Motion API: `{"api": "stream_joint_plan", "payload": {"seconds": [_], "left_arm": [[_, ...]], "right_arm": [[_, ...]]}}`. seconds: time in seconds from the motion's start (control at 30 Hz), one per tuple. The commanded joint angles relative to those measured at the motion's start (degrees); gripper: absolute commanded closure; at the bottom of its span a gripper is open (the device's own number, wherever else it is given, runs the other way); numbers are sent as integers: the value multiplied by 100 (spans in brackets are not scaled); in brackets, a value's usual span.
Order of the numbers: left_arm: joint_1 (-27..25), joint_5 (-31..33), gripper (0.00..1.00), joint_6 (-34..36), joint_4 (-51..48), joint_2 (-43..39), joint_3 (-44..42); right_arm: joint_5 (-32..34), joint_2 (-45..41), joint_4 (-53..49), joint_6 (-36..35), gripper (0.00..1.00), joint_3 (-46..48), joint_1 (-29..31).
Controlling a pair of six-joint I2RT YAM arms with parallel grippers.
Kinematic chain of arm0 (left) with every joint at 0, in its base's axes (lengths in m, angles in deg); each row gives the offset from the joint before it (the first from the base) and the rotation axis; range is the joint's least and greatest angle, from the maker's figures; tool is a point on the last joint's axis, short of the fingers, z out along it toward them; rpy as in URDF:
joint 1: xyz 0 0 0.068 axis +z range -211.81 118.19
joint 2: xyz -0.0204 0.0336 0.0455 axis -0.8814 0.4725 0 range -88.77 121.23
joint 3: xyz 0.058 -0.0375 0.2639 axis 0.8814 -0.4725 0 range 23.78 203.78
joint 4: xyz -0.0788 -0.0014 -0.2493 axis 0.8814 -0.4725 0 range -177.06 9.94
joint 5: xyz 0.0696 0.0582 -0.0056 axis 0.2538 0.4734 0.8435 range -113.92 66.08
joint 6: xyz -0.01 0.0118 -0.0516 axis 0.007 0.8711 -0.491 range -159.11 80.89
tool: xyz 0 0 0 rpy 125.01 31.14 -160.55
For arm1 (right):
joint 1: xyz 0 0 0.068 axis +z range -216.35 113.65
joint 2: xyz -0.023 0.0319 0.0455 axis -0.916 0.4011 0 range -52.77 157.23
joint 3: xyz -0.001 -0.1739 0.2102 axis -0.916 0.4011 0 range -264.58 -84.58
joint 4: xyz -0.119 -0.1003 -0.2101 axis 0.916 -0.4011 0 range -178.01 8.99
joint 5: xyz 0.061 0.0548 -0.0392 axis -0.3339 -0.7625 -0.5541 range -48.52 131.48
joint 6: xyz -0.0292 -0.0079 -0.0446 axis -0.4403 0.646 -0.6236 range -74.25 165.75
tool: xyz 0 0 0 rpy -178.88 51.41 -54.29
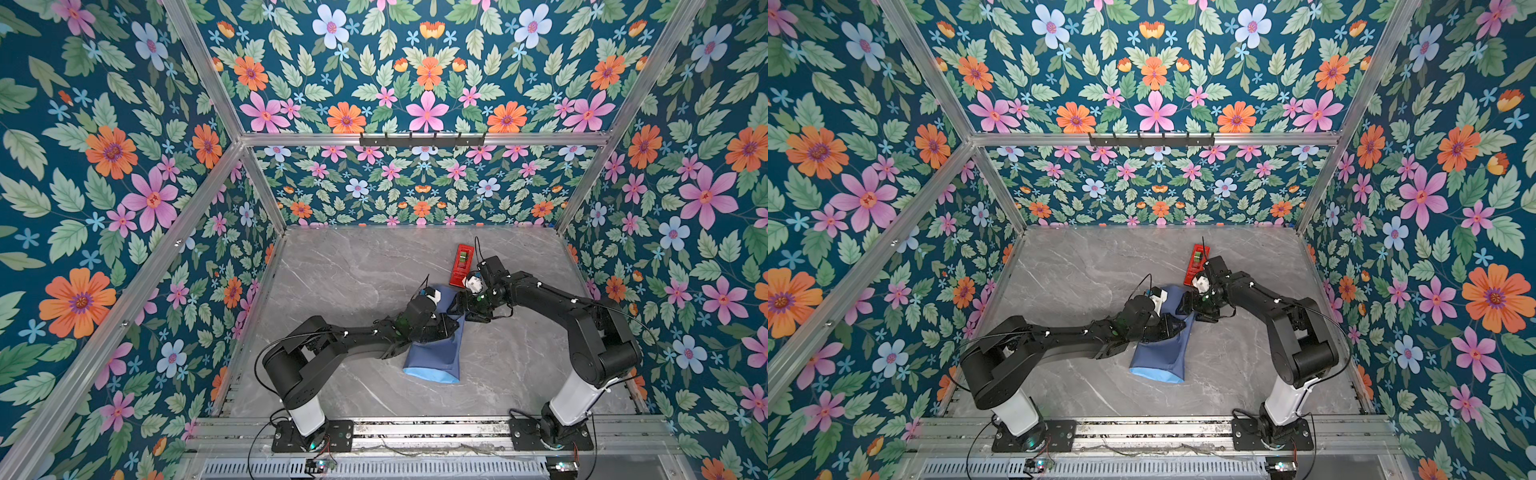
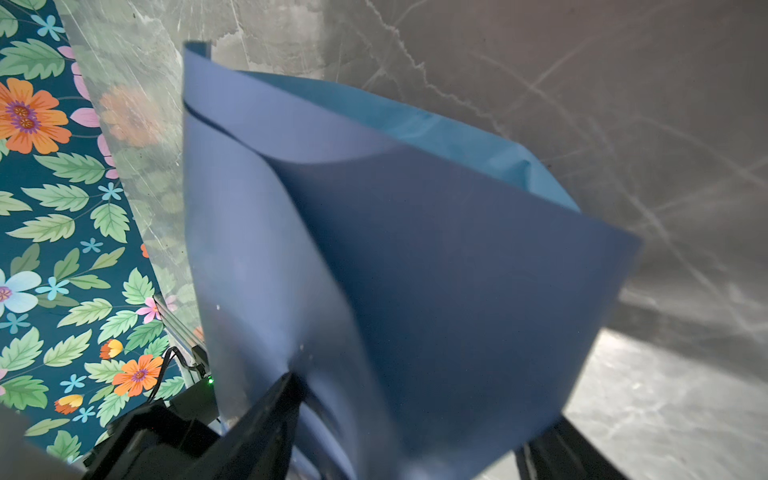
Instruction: Wrap the gift box in paper
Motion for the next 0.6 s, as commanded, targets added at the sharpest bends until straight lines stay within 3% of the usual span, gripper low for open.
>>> {"api": "stream_joint_plan", "payload": {"seconds": [0.0,0.27,0.37,0.47,0.57], "left_arm": [[-12,62,70,157,-1198,-44,47],[-12,140,50,584,-1537,-735,246],[9,535,47,924,-1900,-1286,171],[242,997,41,1352,-2243,-1758,-96],[756,861,34,1803,-2683,-1740,-184]], "right_arm": [[600,50,-651,-160,23,124,4],[605,32,-643,-198,24,190,-23],[589,50,-631,-199,24,190,-30],[564,58,-620,-204,24,174,-32],[552,67,-612,-206,24,163,-31]]}}
